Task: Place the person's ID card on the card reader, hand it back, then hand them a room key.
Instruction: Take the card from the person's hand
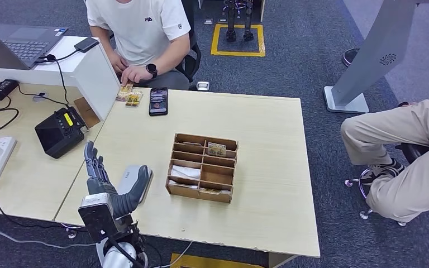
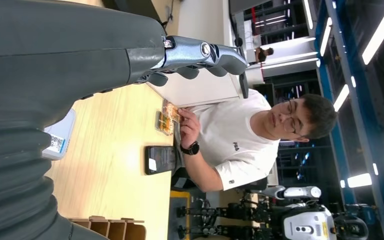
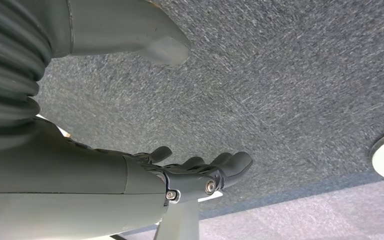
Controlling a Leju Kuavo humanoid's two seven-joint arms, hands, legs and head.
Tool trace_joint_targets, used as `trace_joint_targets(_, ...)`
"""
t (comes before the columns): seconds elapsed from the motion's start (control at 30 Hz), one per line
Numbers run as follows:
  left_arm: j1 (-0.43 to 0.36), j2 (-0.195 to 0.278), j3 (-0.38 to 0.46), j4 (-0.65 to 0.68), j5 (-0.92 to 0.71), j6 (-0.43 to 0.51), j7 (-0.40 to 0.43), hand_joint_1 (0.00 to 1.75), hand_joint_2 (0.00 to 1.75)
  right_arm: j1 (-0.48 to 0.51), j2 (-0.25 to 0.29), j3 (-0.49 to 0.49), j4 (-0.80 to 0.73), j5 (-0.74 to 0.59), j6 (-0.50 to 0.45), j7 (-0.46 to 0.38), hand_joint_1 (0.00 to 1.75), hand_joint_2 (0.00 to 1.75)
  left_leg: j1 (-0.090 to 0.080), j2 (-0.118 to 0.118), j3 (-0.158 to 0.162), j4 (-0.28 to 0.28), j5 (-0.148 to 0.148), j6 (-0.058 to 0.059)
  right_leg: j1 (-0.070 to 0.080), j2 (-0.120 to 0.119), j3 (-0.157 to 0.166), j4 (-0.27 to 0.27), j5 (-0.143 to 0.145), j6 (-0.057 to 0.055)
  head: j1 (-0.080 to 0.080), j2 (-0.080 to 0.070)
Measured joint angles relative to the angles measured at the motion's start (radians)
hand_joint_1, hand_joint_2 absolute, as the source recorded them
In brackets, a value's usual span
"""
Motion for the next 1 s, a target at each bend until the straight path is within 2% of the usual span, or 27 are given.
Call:
trace_joint_targets(0.43, -0.005, -0.018, 0.0, 0.003, 0.037, 0.0, -0.07, 0.0, 1.75, 0.0, 0.0, 0.0, 0.0, 0.016, 0.0, -0.008, 0.0, 1.75, 0.0, 0.0, 0.0, 0.0, 0.0, 0.0, 0.0, 0.0, 0.0, 0.0, 0.0, 0.0, 0.0, 0.0)
trace_joint_targets(0.67, -0.021, -0.043, 0.013, 0.023, -0.122, 0.0, -0.108, 0.0, 1.75, 0.0, 0.0, 0.0, 0.002, 0.021, 0.0, -0.026, 0.0, 1.75, 0.0, 0.0, 0.0, 0.0, 0.0, 0.0, 0.0, 0.0, 0.0, 0.0, 0.0, 0.0, 0.0, 0.0)
trace_joint_targets(0.8, -0.023, -0.053, 0.05, 0.057, -0.231, 0.0, -0.155, 0.0, 1.75, 0.0, 0.0, 0.0, 0.005, 0.035, 0.0, -0.038, 0.0, 1.75, 0.0, 0.0, 0.0, 0.0, 0.0, 0.0, 0.0, 0.0, 0.0, 0.0, 0.0, 0.0, 0.0, 0.0)
trace_joint_targets(1.0, -0.038, -0.06, 0.109, 0.091, -0.363, 0.0, -0.168, 0.0, 1.75, 0.0, 0.0, 0.0, 0.008, 0.058, 0.0, -0.048, 0.0, 1.75, 0.0, 0.0, 0.0, 0.0, 0.0, 0.0, 0.0, 0.0, -0.001, 0.0, 0.0, 0.0, 0.0, 0.0)
